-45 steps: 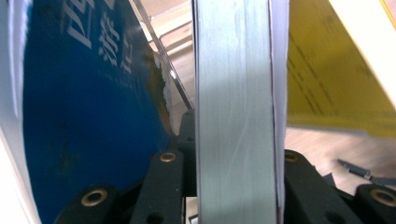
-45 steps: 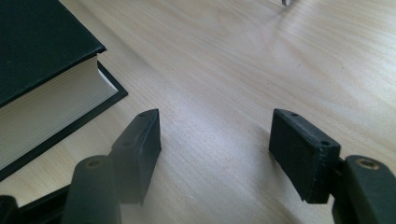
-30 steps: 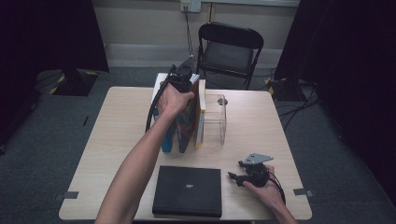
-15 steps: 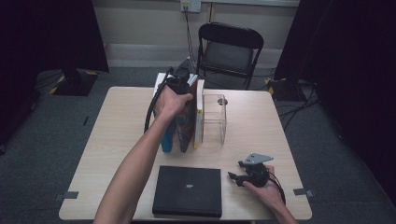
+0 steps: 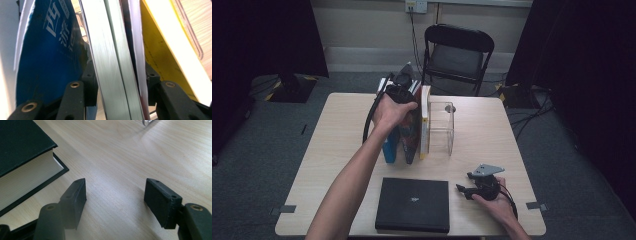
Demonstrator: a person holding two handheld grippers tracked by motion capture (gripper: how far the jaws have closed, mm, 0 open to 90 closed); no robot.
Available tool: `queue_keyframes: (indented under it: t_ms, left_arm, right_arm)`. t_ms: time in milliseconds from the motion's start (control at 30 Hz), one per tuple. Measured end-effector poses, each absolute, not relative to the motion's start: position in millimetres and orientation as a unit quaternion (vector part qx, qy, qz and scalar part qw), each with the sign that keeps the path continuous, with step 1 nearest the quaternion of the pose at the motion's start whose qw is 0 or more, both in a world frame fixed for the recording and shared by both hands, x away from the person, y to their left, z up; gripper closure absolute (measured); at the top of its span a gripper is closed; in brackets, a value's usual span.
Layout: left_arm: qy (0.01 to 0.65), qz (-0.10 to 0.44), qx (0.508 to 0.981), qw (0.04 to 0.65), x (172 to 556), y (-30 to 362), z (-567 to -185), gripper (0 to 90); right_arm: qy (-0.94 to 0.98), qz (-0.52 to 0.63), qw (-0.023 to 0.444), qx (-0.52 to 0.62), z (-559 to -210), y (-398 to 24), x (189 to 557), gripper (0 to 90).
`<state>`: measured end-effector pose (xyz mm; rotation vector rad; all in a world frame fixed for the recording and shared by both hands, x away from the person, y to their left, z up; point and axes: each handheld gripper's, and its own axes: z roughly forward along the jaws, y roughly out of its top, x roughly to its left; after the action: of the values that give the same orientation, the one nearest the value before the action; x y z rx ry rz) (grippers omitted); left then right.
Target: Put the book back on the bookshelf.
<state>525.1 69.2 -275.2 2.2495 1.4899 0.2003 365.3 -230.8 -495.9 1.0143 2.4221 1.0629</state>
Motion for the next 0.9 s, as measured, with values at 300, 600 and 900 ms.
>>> queue_keyframes:
  t_ms: [300,600,900]
  left_arm:
    - [0.535,0.078,0.812,0.218,519,71,-272,58.9]
    - [0.524,0.079,0.817,0.228,512,79,-271,55.0]
    - [0.507,0.082,0.826,0.235,501,80,-268,50.6]
  right_arm:
    - [0.845,0.370,0.154,0.355,-496,-231,365,34.2]
    - [0.844,0.370,0.155,0.356,-496,-230,365,34.2]
    - [0.844,0.370,0.156,0.356,-496,-230,365,34.2]
